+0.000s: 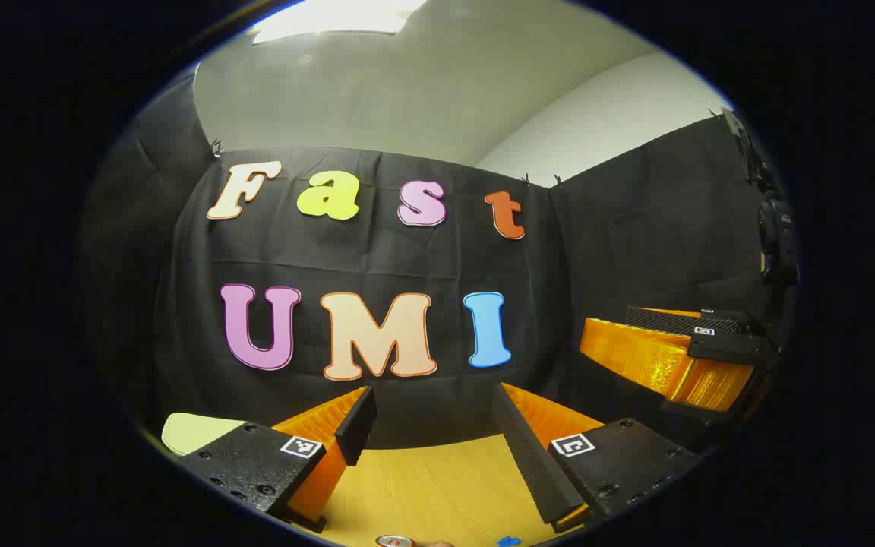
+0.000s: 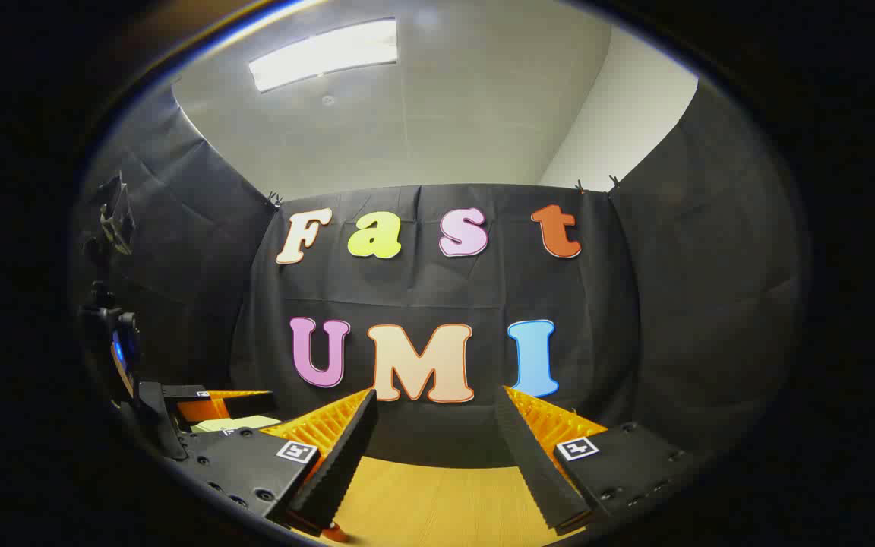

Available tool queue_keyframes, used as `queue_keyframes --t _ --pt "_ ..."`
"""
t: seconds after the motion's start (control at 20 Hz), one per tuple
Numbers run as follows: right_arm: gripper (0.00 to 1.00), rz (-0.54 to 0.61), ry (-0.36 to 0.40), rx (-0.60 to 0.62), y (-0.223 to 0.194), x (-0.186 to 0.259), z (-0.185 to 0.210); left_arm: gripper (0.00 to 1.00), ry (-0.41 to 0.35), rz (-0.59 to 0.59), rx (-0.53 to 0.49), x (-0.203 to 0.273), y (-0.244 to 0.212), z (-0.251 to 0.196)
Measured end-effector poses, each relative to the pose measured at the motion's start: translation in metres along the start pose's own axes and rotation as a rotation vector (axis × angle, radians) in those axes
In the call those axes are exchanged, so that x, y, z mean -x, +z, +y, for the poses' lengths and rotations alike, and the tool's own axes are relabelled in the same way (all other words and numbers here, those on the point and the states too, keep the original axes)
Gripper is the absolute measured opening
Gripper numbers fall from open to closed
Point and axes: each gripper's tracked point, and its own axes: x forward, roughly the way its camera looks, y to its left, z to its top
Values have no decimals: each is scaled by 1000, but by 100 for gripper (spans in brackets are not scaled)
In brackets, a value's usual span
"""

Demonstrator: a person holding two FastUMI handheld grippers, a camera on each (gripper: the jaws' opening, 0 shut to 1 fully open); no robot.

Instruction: Press the lid of the desktop garbage bin to open it, pick up the crumpled paper on the desktop and throw it into the bin, then pick up the pop can on the desktop and drop it into the bin, and finally close the garbage bin lid.

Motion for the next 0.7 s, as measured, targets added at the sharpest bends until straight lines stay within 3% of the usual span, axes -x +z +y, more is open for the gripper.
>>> queue_keyframes --t 0.7 --pt "98 4 1 -7 0 1 0 93 31 0 -26 0 -1 3"
